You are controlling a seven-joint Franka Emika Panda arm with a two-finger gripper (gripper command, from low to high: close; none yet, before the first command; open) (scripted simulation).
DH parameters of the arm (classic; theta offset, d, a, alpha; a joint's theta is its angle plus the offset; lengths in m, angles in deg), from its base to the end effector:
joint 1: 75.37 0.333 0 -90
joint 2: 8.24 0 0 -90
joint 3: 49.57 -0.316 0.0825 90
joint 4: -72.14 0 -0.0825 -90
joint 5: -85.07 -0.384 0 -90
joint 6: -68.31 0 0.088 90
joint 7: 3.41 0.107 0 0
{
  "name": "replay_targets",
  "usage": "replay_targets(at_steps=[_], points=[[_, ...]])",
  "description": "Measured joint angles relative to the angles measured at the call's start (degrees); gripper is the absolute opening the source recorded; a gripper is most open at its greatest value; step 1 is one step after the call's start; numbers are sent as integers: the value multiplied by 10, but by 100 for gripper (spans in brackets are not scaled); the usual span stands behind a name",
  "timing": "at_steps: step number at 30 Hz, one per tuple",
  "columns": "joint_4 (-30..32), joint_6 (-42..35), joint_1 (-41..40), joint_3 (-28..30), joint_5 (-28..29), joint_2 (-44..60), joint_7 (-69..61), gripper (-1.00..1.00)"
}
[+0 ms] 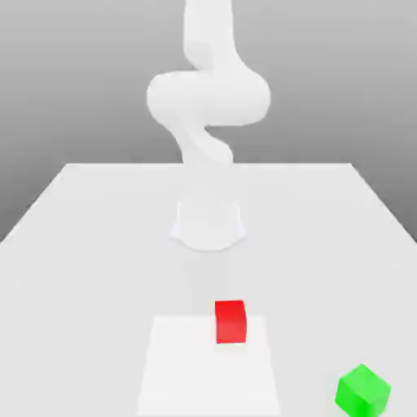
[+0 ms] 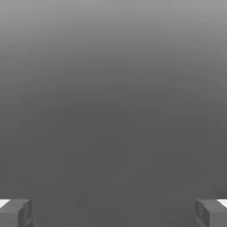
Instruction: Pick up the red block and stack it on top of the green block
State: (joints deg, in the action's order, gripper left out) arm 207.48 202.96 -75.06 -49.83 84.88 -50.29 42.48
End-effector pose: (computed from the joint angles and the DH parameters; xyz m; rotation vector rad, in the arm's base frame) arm 0.3744 0.0043 0.6611 -2.4947 1.0437 -0.9381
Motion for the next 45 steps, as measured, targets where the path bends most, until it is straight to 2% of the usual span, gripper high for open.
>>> replay_targets(at_steps=[12, 17, 24, 25, 32, 39, 45], points=[[201, 165, 18, -18, -9, 224, 4, 0], [290, 254, 25, -29, -7, 347, 10, 0], [289, 392, 38, -12, 23, 516, 33, 0], [288, 403, 41, -9, 25, 529, 35, -100], [288, 403, 40, -9, 27, 529, 37, -100], [306, 290, 43, -14, 1, 397, 18, -100], [210, 221, 86, -32, 3, 424, -78, -100]])
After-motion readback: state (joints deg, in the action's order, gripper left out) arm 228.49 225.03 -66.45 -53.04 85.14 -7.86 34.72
